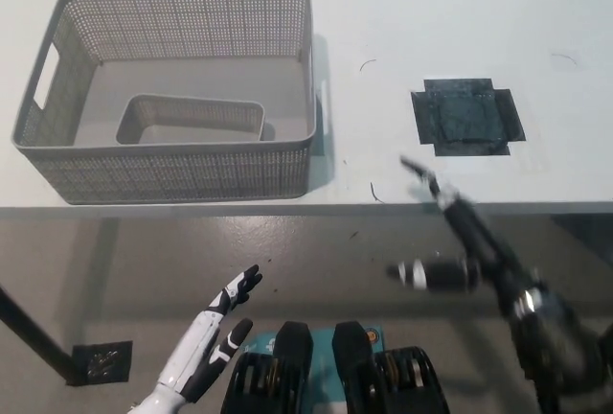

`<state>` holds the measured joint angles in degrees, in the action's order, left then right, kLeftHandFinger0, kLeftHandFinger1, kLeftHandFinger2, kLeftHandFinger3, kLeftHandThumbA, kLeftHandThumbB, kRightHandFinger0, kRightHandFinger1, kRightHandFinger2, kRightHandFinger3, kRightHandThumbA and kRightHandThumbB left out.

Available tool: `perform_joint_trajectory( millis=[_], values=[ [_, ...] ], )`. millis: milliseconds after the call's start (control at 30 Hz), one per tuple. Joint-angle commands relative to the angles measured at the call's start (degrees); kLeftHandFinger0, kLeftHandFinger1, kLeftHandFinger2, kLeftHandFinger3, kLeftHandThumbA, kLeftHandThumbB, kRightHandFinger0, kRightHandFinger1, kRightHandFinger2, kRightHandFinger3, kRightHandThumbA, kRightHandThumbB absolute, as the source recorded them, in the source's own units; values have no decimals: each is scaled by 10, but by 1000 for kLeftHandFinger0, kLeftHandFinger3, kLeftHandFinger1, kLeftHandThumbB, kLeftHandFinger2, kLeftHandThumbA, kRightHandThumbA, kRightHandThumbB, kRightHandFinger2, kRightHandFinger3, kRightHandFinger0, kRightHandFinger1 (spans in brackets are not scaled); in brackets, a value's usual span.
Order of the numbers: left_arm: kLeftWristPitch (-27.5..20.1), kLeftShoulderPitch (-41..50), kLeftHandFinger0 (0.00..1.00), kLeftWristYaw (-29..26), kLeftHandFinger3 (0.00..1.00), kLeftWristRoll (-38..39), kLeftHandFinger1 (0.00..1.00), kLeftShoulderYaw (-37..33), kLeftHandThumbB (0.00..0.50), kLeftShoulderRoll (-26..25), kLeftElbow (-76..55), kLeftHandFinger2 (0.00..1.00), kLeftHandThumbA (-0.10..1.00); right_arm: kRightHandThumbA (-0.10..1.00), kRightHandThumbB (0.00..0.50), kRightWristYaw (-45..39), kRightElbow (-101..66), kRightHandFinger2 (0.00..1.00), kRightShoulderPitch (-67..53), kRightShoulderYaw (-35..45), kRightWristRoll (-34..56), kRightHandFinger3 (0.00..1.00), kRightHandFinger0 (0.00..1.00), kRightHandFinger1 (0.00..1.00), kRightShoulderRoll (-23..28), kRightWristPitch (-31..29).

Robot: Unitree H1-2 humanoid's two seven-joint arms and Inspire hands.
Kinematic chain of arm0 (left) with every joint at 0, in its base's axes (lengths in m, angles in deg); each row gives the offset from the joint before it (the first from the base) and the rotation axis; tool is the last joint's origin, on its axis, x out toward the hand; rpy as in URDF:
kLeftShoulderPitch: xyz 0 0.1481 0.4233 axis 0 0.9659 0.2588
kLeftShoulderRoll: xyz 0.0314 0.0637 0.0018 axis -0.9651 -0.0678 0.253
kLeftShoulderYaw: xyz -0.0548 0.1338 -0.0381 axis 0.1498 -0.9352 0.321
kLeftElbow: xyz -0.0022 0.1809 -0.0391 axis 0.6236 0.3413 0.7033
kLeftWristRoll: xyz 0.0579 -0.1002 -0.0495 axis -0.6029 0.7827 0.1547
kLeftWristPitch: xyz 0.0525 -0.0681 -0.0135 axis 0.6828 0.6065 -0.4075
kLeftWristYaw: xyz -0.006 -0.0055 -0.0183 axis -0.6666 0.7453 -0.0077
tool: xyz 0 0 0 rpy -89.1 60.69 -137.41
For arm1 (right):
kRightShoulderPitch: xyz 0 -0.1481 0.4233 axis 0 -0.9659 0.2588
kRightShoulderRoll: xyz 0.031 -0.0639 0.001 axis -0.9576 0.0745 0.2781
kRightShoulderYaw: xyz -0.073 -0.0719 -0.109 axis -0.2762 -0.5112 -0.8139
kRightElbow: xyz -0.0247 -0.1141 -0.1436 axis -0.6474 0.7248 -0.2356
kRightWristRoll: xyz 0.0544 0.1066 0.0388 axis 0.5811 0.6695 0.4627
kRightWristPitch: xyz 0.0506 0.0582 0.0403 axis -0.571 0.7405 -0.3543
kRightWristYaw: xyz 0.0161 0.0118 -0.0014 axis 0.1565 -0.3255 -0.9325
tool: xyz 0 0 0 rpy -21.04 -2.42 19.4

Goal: Use the right hand to pick up a small rectangular container and put it into a bigger container on the left side

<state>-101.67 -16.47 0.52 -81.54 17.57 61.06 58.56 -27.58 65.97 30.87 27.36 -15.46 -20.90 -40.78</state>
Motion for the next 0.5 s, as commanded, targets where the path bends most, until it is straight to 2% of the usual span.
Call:
perform_joint_trajectory(
  millis=[0, 33, 67, 100, 167, 300, 333, 367, 400, 467],
  values=[
    [-18, -35, 1000, -10, 1000, 24, 1000, 19, 251, 2, -16, 1000, 1000, 1000, 76, 142, -395, 1000, -165, -51, 6, 1000, 1000, 1000, -31, -201],
    [-23, -36, 1000, -12, 1000, 22, 1000, 18, 249, 3, -12, 1000, 1000, 1000, 54, 148, -342, 1000, -177, -53, -3, 1000, 1000, 1000, -43, -201],
    [-24, -38, 1000, -13, 1000, 21, 1000, 19, 249, 4, -10, 1000, 1000, 1000, 53, 151, -328, 1000, -177, -53, -5, 1000, 1000, 1000, -44, -201],
    [-21, -37, 1000, -16, 1000, 16, 1000, 19, 262, 5, -9, 1000, 1000, 1000, 124, 125, -257, 1000, -173, -46, 48, 1000, 1000, 1000, -59, -201],
    [-21, -38, 1000, -18, 1000, 13, 1000, 21, 260, 3, -9, 1000, 1000, 1000, 170, 117, -200, 1000, -158, -37, 75, 1000, 1000, 1000, -71, -201],
    [-23, -42, 1000, -14, 1000, 20, 1000, 21, 259, 4, -5, 1000, 1000, 1000, 136, 92, -84, 1000, -133, 3, 147, 1000, 1000, 1000, -111, -179],
    [-26, -42, 1000, -17, 1000, 17, 1000, 22, 259, 5, -3, 1000, 1000, 1000, 75, 69, -74, 1000, -127, 15, 186, 1000, 1000, 1000, -122, -119],
    [-26, -42, 1000, -17, 1000, 17, 1000, 22, 259, 5, -3, 1000, 1000, 1000, 73, 69, -74, 1000, -127, 15, 186, 1000, 1000, 1000, -122, -119],
    [-28, -40, 1000, -19, 1000, 14, 1000, 24, 255, 4, -4, 1000, 1000, 1000, 36, 57, -55, 1000, -117, 31, 210, 1000, 1000, 1000, -135, -80],
    [-24, -40, 1000, -18, 1000, 17, 1000, 28, 263, 2, -7, 1000, 1000, 1000, 22, 49, -32, 1000, -101, 41, 218, 1000, 1000, 1000, -138, -68]
  ],
)
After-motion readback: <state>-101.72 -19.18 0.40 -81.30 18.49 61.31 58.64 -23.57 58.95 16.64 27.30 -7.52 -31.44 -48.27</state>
